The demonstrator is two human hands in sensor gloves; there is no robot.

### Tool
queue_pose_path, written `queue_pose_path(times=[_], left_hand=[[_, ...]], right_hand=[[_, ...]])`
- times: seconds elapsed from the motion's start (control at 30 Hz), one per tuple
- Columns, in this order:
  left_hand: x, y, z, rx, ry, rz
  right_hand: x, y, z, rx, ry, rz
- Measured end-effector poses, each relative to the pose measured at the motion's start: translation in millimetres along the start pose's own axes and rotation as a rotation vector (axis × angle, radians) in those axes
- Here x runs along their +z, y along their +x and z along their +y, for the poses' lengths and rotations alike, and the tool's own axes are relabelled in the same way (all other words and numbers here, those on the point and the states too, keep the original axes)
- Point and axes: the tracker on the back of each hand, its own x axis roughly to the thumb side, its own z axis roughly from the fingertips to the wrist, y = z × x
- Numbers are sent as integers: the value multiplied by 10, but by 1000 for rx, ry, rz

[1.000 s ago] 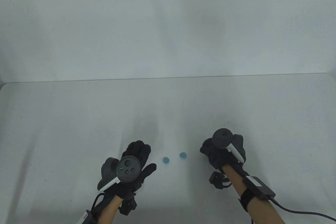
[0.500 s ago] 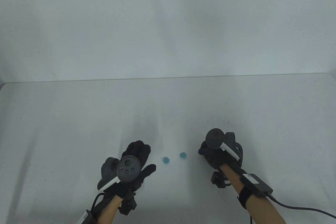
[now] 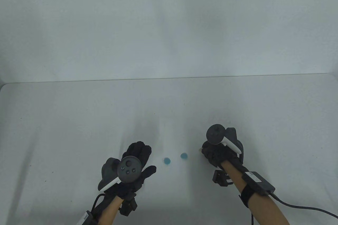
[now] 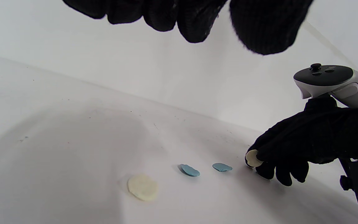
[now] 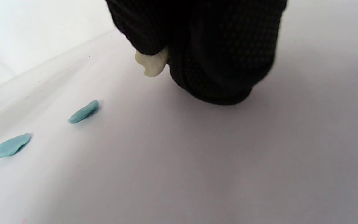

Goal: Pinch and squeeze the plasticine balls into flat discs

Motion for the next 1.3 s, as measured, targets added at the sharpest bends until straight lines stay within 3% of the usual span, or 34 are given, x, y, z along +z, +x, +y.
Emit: queue_pose_path(times=[0.37, 0.6, 0.8, 0.97, 1.1, 1.3], left_hand=[[-1, -1, -2, 5, -4, -1], [-1, -2, -2, 7, -4, -2], [0, -1, 1, 11, 1, -7], [24, -14, 13, 16, 12, -20], [71, 11, 69, 21, 48, -49], [156, 170, 175, 25, 112, -136]], right_hand=[[-26, -27, 12, 162, -5, 93], [-19, 54, 82, 422, -59, 107], [52, 61, -10, 395, -84, 91], [343, 103, -294, 248, -176, 19], [759, 151, -520, 119, -252, -114], [1349, 126, -597, 4, -338, -304]])
